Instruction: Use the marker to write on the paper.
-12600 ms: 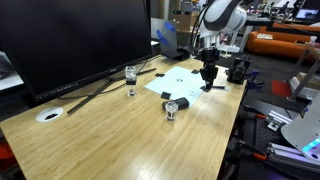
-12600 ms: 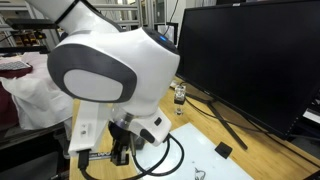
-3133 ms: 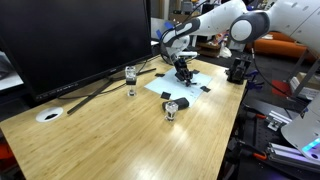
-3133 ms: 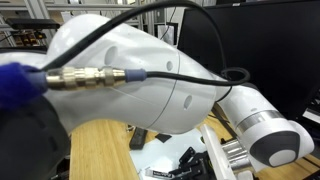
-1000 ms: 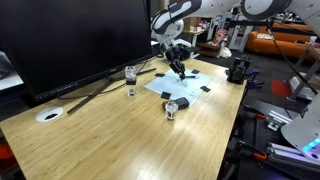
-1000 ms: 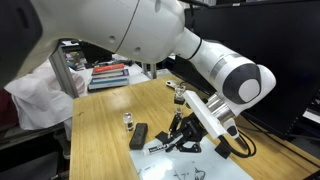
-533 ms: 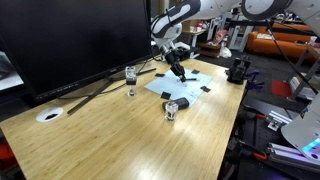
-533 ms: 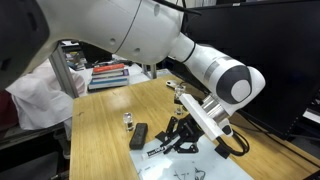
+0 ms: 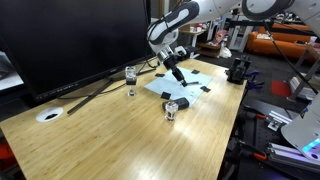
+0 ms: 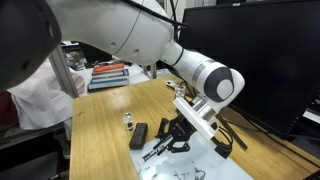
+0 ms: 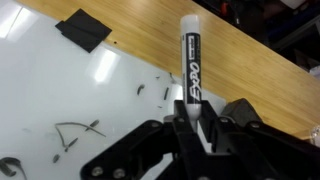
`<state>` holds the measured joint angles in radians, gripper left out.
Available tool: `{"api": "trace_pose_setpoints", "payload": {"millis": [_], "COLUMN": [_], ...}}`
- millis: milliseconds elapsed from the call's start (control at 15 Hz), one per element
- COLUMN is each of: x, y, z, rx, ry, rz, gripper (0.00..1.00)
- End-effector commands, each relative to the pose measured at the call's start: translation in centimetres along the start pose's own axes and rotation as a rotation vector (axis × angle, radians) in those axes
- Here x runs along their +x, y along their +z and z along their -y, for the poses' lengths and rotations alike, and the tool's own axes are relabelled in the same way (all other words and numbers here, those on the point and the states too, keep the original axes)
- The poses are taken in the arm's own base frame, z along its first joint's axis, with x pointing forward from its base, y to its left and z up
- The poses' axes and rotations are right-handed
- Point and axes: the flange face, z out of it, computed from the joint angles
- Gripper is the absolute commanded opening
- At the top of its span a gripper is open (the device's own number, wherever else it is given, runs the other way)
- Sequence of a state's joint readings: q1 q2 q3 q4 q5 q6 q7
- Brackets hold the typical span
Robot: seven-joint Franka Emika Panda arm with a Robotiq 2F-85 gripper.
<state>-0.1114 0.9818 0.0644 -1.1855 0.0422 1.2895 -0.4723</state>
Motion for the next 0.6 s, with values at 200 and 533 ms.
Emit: {"api": "trace_pose_setpoints", "payload": {"millis": [200, 533], "x": [1.3, 1.5], "y": [1.8, 5.1], "z": [3.0, 4.2], "rx": [-0.041, -0.023], "ry": [-0.06, -0.049], "rz": [-0.035, -0.113], "gripper": [0.05, 0.05]}}
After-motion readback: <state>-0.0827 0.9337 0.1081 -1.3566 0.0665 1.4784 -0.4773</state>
